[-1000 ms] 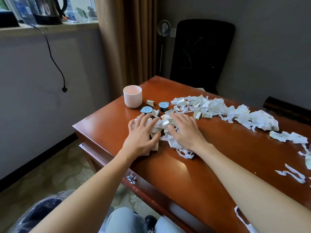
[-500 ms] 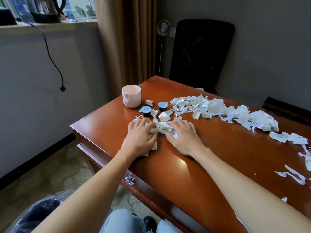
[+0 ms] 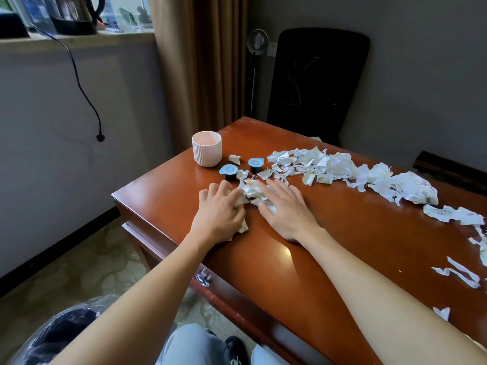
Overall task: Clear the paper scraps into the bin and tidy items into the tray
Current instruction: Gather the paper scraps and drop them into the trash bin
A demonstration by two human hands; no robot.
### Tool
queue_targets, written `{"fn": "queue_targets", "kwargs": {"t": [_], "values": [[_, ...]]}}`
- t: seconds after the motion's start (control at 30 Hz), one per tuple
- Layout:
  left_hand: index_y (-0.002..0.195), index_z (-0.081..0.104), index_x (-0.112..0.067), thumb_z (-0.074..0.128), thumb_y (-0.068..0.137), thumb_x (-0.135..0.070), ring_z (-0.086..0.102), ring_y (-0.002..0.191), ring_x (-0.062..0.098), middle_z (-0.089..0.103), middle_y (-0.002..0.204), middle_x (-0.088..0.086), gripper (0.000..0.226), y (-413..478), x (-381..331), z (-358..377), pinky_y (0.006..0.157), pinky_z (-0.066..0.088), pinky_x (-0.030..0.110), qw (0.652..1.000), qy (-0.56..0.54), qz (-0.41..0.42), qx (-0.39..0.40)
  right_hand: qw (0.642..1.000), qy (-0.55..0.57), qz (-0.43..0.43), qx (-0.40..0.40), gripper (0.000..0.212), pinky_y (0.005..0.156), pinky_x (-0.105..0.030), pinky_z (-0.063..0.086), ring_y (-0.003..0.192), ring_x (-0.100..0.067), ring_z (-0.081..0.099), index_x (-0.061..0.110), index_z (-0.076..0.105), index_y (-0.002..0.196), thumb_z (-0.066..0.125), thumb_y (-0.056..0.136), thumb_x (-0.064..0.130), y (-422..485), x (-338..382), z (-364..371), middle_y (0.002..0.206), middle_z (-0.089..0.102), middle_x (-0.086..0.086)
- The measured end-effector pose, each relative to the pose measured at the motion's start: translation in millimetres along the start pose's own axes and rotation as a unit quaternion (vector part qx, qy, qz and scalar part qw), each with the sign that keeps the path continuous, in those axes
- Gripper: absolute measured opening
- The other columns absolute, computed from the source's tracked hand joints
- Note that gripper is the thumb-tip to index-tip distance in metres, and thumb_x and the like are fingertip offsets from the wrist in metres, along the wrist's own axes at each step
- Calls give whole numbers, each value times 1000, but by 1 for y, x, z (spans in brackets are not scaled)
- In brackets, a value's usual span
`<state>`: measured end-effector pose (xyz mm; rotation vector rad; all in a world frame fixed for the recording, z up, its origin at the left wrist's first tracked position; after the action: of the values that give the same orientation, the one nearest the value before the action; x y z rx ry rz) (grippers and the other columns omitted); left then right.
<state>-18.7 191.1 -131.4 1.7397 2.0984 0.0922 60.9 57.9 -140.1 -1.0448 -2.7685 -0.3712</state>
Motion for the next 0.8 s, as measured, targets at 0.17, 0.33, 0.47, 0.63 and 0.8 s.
{"fn": "queue_targets", "kwargs": {"t": [0.17, 0.33, 0.47, 0.63, 0.8], "values": [[119, 53, -28, 40, 94, -45, 33, 113, 19, 40, 126, -2, 33, -2, 4, -2, 101, 27, 40, 1000, 6, -18, -14, 999, 8, 12, -37, 43, 114, -34, 18, 138, -12, 32, 33, 51, 138, 36, 100, 48, -1, -1, -5, 146, 45, 7], [113, 53, -24, 40, 96, -48, 35, 114, 20, 40, 130, -1, 32, -1, 5, -2, 101, 29, 40, 999, 2, -27, -22, 995, -9, 28, -99, 31, 92, -34, 38, 106, -16, 47, 25, 61, 111, 43, 97, 46, -6, -4, -13, 112, 55, 7], [111, 54, -23, 44, 97, -45, 39, 103, 16, 49, 118, -3, 28, -1, 3, -3, 92, 33, 32, 999, -1, -10, -37, 989, -23, 51, -135, 28, 86, -35, 44, 96, -18, 45, 16, 60, 103, 46, 96, 39, -9, -6, -19, 103, 54, 1], [111, 55, -20, 53, 95, -35, 46, 94, 15, 55, 112, -2, 22, -2, -3, -10, 80, 42, 26, 999, -21, 2, -40, 989, -13, 50, -136, 24, 74, -30, 41, 93, -18, 44, 13, 57, 98, 47, 98, 34, -12, -3, -19, 96, 52, -2], [111, 57, -22, 54, 95, -40, 51, 92, 14, 57, 107, -5, 24, -4, -7, -12, 69, 49, 28, 999, -35, 13, -34, 989, -27, 37, -143, 23, 63, -28, 35, 83, -18, 44, 12, 60, 101, 49, 98, 33, -15, 3, -21, 90, 54, -3]]}}
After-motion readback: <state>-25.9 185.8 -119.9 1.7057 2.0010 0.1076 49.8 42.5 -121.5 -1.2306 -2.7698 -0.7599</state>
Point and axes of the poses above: each hand's wrist, its own y-axis towards the middle knuckle, its own z-axis out of the palm, x = y × z, the point moved 8 cm from there along y, towards the middle knuckle
